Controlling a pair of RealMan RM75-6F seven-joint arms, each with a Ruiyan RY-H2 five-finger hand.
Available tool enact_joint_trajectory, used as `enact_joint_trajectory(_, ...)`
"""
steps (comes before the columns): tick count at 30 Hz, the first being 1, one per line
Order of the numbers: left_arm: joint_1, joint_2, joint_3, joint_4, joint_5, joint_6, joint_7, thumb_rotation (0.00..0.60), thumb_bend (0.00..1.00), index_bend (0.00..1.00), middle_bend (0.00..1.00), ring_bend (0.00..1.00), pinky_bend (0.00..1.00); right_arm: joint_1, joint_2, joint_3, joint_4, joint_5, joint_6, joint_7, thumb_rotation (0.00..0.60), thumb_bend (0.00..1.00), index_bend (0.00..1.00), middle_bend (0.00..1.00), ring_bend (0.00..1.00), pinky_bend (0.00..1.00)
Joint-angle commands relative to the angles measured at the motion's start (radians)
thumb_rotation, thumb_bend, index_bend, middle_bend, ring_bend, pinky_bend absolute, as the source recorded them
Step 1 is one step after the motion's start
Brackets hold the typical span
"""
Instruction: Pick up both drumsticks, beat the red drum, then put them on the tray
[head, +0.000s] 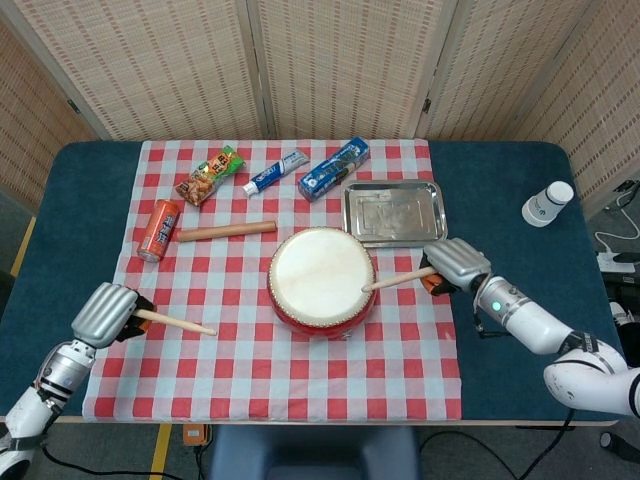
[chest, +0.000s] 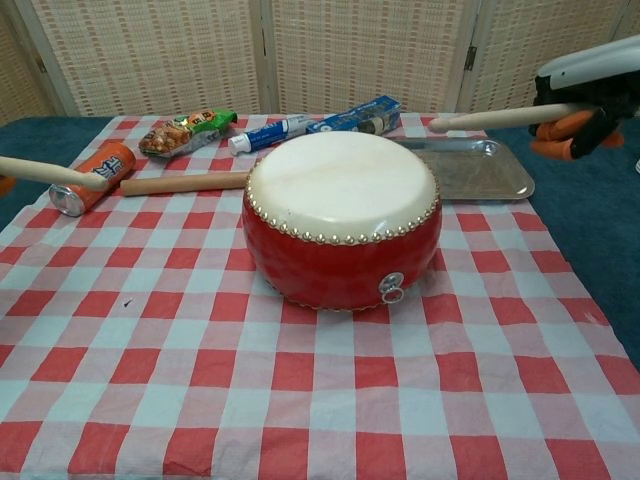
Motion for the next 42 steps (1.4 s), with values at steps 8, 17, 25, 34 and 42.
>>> enact_joint_trajectory(8, -0.177, -0.012, -0.132, -0.084, -0.235, -0.241, 0.179, 0.6, 0.82, 1.0, 1.0, 1.0, 1.0, 0.183, -0.135, -0.015, 0.195, 0.286, -0.153, -0.196, 0.6, 1.0, 1.0, 0.94, 0.91, 0.8)
enact_joint_trajectory(17, -0.271, -0.056, -0.189, -0.099, -0.399, -0.303, 0.314, 0.6, 0.82, 1.0, 1.0, 1.0, 1.0, 0.259, -0.235, -0.104, 0.3, 0.387, -0.187, -0.299, 0.6, 1.0, 1.0, 0.94, 0.91, 0.8)
enact_joint_trajectory(25, -0.344, -0.141, -0.195, -0.072, -0.52, -0.304, 0.453, 0.6, 0.82, 1.0, 1.0, 1.0, 1.0, 0.267, -0.196, -0.055, 0.211, 0.431, -0.068, -0.282, 0.6, 1.0, 1.0, 0.94, 0.91, 0.8)
enact_joint_trajectory(34, -0.431, -0.321, -0.134, 0.073, -0.675, -0.295, 0.692, 0.6, 0.82, 1.0, 1.0, 0.99, 1.0, 0.228, -0.119, 0.012, 0.117, 0.347, -0.057, -0.234, 0.6, 1.0, 1.0, 0.94, 0.91, 0.8)
enact_joint_trajectory(42, -0.408, -0.259, -0.149, -0.011, -0.687, -0.212, 0.701, 0.6, 0.82, 1.0, 1.0, 0.99, 1.0, 0.26, -0.189, -0.079, 0.205, 0.393, -0.143, -0.31, 0.6, 1.0, 1.0, 0.94, 0.91, 0.8)
